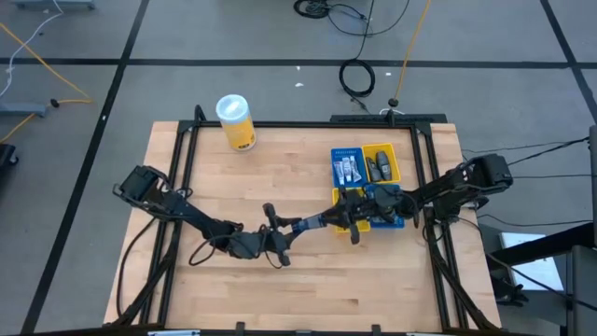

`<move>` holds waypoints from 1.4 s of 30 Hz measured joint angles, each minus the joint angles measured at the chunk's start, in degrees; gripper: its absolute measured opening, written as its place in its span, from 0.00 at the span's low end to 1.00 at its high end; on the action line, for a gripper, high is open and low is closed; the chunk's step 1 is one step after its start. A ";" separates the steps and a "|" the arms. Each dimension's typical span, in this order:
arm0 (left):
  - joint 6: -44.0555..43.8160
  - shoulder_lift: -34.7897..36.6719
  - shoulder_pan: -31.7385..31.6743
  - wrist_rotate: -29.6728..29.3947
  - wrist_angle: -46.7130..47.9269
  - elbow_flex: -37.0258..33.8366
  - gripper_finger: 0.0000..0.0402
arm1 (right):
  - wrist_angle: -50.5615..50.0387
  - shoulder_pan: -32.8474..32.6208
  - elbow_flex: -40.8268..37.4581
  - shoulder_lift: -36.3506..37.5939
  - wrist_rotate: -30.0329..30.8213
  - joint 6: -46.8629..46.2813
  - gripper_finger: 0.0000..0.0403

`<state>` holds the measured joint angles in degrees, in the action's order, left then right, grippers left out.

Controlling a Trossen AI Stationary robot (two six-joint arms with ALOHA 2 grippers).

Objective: Pick & Place Travel size toiletries
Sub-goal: Put the blue shave cream into the bottom yellow bin

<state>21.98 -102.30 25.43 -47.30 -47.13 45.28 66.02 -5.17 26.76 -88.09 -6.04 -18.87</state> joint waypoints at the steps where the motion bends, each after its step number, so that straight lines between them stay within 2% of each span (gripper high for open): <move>1: 0.13 0.00 -0.06 0.25 0.37 0.00 0.31 | -0.69 0.00 0.00 0.02 0.00 0.47 0.09; 3: 0.30 -0.02 -0.36 1.26 1.13 0.00 0.32 | -1.87 -0.02 0.02 0.00 -0.10 1.84 0.03; 6: -0.11 -0.02 -0.72 2.85 2.05 -0.02 0.36 | -2.51 -0.04 0.02 0.04 -0.48 3.27 0.02; 11: -0.96 -0.02 -0.83 2.85 6.42 0.02 0.57 | -10.49 -0.07 0.02 3.57 -1.57 5.61 0.01; 16: -6.54 -0.02 -0.84 2.92 13.64 0.04 0.78 | -27.70 -0.22 0.02 14.22 -0.77 6.86 0.01; 21: -15.33 -0.02 -2.27 5.15 18.30 0.04 0.89 | -51.84 -1.11 0.04 29.44 3.31 10.32 0.00; 26: -19.02 -0.02 -4.44 10.73 18.77 0.04 0.90 | -73.98 0.13 0.04 45.33 10.36 8.47 0.00; 30: -20.15 -0.02 -6.02 13.66 18.77 0.04 0.87 | -85.36 1.78 0.04 52.78 10.61 5.64 0.00; 35: -22.18 -0.02 -7.49 16.13 18.77 0.04 0.82 | -90.16 3.34 0.04 52.21 10.16 5.12 0.00; 42: -22.56 -0.02 -8.61 19.09 18.81 0.02 0.75 | -87.10 5.68 1.09 43.75 0.10 11.33 0.00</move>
<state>-0.58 -102.32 16.82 -28.21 -28.32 45.30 -21.08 0.52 27.85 -44.34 -5.94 -7.53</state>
